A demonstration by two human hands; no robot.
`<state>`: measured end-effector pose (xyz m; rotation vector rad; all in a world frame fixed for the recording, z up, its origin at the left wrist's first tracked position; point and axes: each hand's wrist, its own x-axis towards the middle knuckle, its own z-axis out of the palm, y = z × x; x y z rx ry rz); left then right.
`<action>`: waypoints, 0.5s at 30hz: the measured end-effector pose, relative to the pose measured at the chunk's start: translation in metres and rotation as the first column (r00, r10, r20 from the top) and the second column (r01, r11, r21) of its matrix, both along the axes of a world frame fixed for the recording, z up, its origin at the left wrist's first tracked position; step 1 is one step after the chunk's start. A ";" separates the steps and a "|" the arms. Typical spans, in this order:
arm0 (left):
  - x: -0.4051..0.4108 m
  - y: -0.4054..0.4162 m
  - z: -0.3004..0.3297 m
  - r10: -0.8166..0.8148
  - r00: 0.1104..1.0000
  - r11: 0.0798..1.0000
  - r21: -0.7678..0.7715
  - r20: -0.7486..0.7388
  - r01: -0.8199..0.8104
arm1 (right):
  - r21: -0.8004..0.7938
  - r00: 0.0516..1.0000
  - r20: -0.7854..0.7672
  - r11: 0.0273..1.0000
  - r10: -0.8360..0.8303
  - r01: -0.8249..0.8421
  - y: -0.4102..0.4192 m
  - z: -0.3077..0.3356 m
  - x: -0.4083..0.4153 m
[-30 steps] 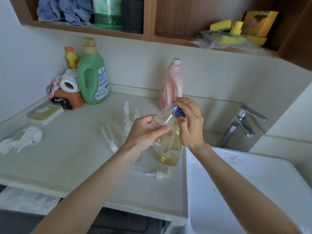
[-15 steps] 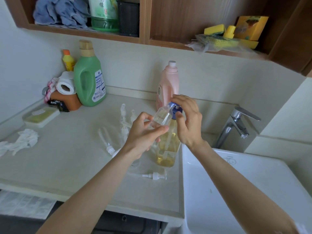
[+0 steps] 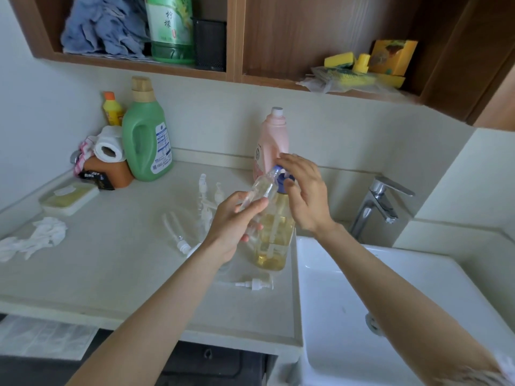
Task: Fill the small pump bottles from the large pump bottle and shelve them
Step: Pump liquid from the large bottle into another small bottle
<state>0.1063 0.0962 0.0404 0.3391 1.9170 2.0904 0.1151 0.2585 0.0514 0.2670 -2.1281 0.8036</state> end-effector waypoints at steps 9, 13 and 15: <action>0.012 -0.014 0.001 -0.137 0.981 0.981 0.154 0.138 0.115 | -0.140 0.994 -0.104 0.990 -0.021 0.007 0.001 0.010 0.023; 0.015 -0.020 0.000 -0.175 0.984 0.974 0.142 -0.008 0.175 | -0.155 0.997 -0.050 0.987 -0.052 0.044 0.006 0.020 0.022; 0.016 -0.023 0.001 -0.203 0.979 0.963 0.173 -0.036 0.206 | -0.174 0.999 -0.010 0.983 -0.052 0.049 0.007 0.026 0.022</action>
